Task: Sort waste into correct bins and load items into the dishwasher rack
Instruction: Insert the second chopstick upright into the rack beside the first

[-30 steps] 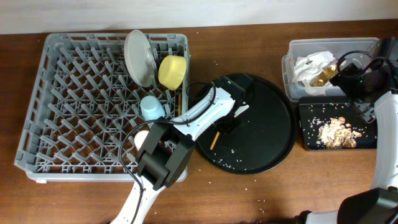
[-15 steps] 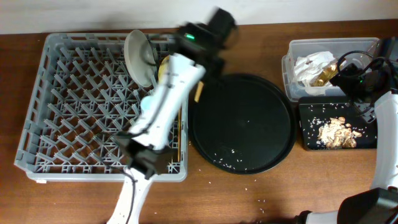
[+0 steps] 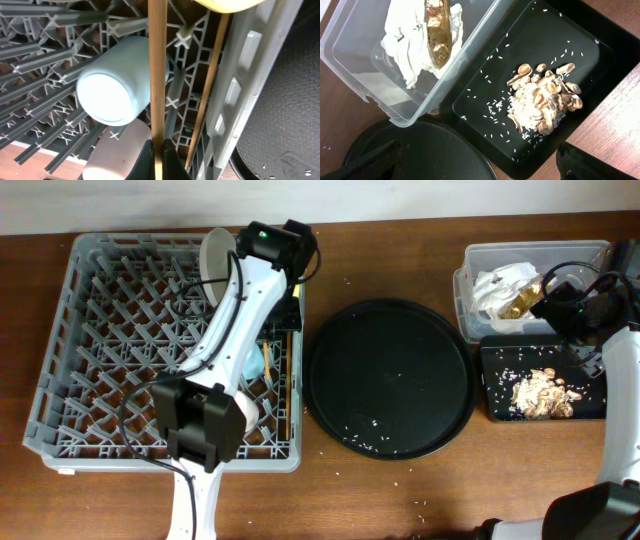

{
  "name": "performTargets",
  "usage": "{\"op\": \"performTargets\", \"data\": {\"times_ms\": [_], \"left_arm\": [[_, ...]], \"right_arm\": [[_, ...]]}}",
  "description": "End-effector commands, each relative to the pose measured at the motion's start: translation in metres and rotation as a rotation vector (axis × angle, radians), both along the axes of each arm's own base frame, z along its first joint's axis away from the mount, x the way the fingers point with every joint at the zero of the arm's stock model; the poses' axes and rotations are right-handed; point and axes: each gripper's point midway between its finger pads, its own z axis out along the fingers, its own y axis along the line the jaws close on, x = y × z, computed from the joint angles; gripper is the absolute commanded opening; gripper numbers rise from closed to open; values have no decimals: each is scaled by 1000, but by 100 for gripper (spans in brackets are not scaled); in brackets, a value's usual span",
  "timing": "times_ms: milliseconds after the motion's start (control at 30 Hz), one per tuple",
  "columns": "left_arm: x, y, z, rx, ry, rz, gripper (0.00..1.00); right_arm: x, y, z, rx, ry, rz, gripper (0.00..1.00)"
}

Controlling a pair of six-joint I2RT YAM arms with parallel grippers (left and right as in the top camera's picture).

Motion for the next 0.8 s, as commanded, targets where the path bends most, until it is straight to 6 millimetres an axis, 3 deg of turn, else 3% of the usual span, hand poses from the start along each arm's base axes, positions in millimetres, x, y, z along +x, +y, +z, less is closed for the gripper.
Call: {"op": "performTargets", "data": {"times_ms": [0,67,267,500,700,767], "left_arm": [[-11,-19,8,12,-22,-42,1],[-15,-23,6,16,-14,-57,1],[-37,-11,-3,67,44,-27,1],[-66,-12,-33,184,119,-51,1],[-54,-20,-47,153,68,-51,1],[-53,-21,-48,148,60,-50,8]], "right_arm": [[1,-3,3,-6,-5,-7,98],[1,-3,3,-6,-5,-7,99],[1,-3,3,-6,-5,-7,98],[1,-3,3,-6,-5,-7,98],[1,-3,3,-6,-5,-7,98],[1,-3,3,-7,-5,-7,98]]}}
